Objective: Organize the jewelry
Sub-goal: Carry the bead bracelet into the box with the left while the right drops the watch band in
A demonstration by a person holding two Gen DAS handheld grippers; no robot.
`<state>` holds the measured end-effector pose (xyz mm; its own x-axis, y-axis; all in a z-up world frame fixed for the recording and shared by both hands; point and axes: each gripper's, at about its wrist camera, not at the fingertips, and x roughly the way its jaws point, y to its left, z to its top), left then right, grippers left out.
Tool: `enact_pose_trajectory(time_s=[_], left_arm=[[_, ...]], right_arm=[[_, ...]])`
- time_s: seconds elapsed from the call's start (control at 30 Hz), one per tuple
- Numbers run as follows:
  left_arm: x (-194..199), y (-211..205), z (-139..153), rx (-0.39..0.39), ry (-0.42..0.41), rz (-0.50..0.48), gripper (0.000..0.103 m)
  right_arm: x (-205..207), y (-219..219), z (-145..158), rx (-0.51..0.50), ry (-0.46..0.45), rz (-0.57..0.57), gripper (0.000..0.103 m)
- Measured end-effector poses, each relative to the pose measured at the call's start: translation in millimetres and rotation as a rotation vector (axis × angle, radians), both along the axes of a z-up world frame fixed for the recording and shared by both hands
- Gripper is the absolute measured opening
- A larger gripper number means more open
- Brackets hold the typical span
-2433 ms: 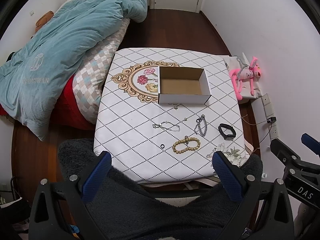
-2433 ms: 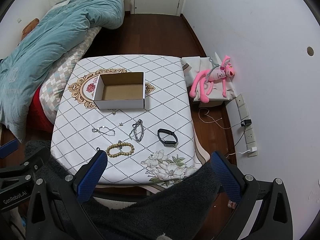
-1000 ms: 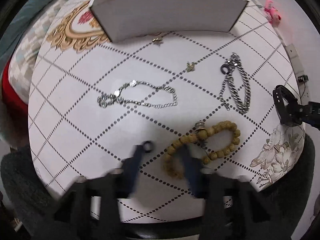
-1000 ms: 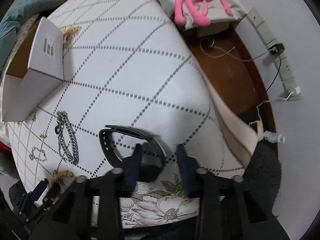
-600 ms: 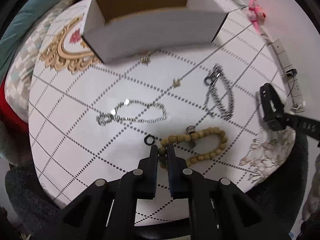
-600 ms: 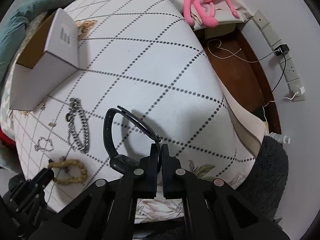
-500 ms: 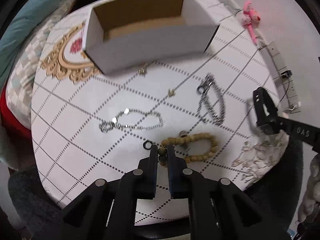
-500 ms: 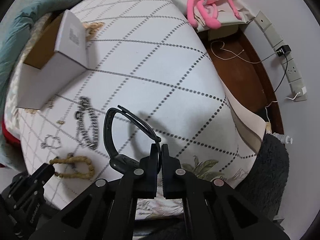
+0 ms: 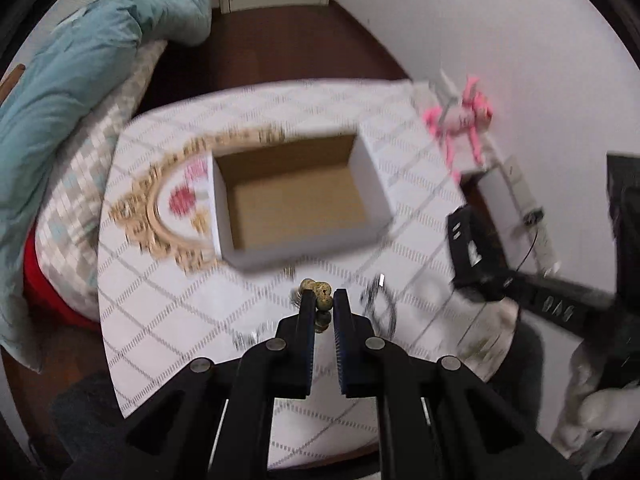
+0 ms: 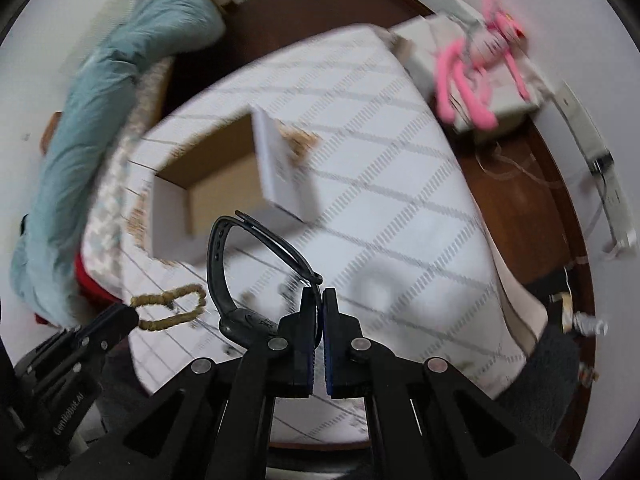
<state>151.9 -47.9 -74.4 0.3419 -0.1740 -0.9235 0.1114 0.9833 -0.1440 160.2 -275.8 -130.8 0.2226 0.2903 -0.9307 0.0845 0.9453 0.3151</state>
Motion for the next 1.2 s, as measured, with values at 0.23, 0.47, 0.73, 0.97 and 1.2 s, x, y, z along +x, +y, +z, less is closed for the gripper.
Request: enact_pose_trajectory(time_s=[0.23, 0.47, 0.73, 0.97, 1.2], left_arm=[[66, 13, 12, 0.004, -0.024, 0.041, 0.006], [106, 29, -10, 0.01, 0.055, 0.076, 0.007], [119, 42, -20, 0.072, 0.101, 0.141, 0.028], [98, 55, -20, 0.159, 0.007, 0.193, 0.079], [78, 62, -42, 0.164, 0.011, 0.229, 0.103]], right_arm=[[66, 41, 16, -0.027, -0.035, 0.086, 0.003], [110, 77, -6, -0.076, 0.009, 0.149, 0.003], [133, 94, -25, -0.101, 0.061, 0.184, 0.023], [117, 78, -4, -0.161, -0.012, 0.159, 0.07], [99, 78, -14, -0.273, -0.038, 0.203, 0.1]])
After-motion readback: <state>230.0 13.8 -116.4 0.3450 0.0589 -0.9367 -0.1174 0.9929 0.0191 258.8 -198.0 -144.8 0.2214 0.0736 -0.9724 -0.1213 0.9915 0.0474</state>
